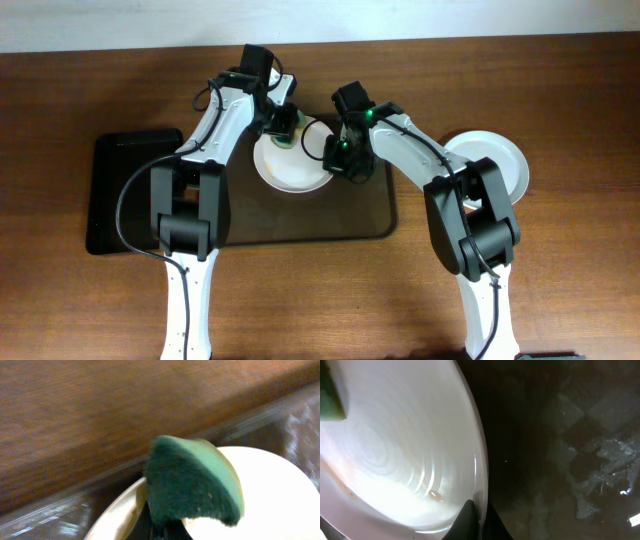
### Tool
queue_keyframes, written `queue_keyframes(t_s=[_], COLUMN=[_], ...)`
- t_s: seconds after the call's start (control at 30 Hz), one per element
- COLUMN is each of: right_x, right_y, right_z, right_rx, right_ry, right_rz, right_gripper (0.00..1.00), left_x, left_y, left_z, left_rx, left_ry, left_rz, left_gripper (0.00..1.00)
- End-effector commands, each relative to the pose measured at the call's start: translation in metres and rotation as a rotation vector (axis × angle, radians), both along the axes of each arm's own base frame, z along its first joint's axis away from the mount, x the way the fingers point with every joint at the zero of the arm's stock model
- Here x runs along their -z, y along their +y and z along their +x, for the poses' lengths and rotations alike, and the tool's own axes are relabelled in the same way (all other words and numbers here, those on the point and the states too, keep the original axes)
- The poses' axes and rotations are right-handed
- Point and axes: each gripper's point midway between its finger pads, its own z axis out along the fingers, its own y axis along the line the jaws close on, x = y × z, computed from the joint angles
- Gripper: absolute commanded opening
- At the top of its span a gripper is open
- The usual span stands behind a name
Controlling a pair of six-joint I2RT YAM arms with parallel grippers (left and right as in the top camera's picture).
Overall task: Clean dirty plates on tray and stack at the side
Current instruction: 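Scrub the pink plate with the sponge in the left gripper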
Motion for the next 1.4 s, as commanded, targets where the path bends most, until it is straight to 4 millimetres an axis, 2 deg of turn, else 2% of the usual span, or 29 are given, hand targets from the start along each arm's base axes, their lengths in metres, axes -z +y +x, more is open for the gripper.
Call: queue_keyframes(t_s=[0.0,0.13,0.2,0.23,0.3,0.33,0.4,0.43,0.6,0.67,0.73,0.83,0.9,1.1,1.17,1.27,1.3,1.37], right_x=[0.018,0.018,0.018,0.018,0.018,0.018,0.018,0.018,0.018,0.018,0.018,0.018,0.018,0.018,0.018,0.018,0.018,0.018], right_y=[-0.001,-0.001,-0.001,-0.001,-0.001,-0.001,-0.001,-0.001,-0.001,-0.001,-0.001,-0.001,-0.001,-0.001,-0.001,-0.001,-0.001,-0.001], right_z=[-0.014,-0.014,-0.014,-0.015,-0.015,-0.015,-0.014,-0.014,-0.014,-0.014,-0.014,-0.014,-0.015,-0.015,-0.015,-0.015,-0.015,-0.015], right_rx=[-0.052,-0.052,-0.052,-0.052,-0.053,-0.055,-0.055,-0.055,-0.055,-0.055,-0.055,-0.055,-0.055,-0.056,-0.056,-0.056,-0.056,-0.056], right_ry=[0.037,0.038,0.038,0.039,0.038,0.037,0.037,0.036,0.037,0.037,0.037,0.037,0.037,0.040,0.039,0.039,0.039,0.039], right_rz=[-0.035,-0.035,-0.036,-0.036,-0.036,-0.036,-0.036,-0.035,-0.036,-0.036,-0.035,-0.035,-0.035,-0.036,-0.036,-0.036,-0.037,-0.036], right_gripper=[0.04,0.04,0.04,0.04,0.04,0.04,0.04,0.04,0.04,0.04,0.04,0.04,0.04,0.04,0.04,0.04,0.04,0.04], left_x=[0.017,0.016,0.016,0.020,0.032,0.034,0.031,0.031,0.030,0.029,0.030,0.027,0.023,0.028,0.031,0.036,0.036,0.034], left_y=[-0.030,-0.037,-0.036,-0.028,0.018,0.052,0.081,0.090,0.100,0.100,0.087,0.047,0.021,0.005,0.006,0.029,0.043,0.070], left_z=[-0.034,-0.046,-0.045,-0.040,-0.024,-0.021,-0.026,-0.035,-0.072,-0.089,-0.106,-0.131,-0.134,-0.096,-0.074,-0.044,-0.035,-0.028], left_rx=[0.226,0.271,0.275,0.244,-0.001,-0.158,-0.256,-0.262,-0.222,-0.169,-0.044,0.174,0.255,0.229,0.151,-0.023,-0.095,-0.220], left_ry=[0.076,0.105,0.098,0.092,0.094,0.086,0.089,0.120,0.264,0.333,0.410,0.505,0.501,0.342,0.271,0.183,0.148,0.115], left_rz=[-0.083,-0.113,-0.106,-0.060,0.183,0.355,0.503,0.549,0.615,0.620,0.547,0.300,0.145,0.068,0.091,0.220,0.292,0.430], left_gripper=[0.00,0.01,0.00,0.01,0.01,0.01,0.01,0.01,0.00,0.01,0.01,0.01,0.01,0.01,0.01,0.01,0.01,0.01])
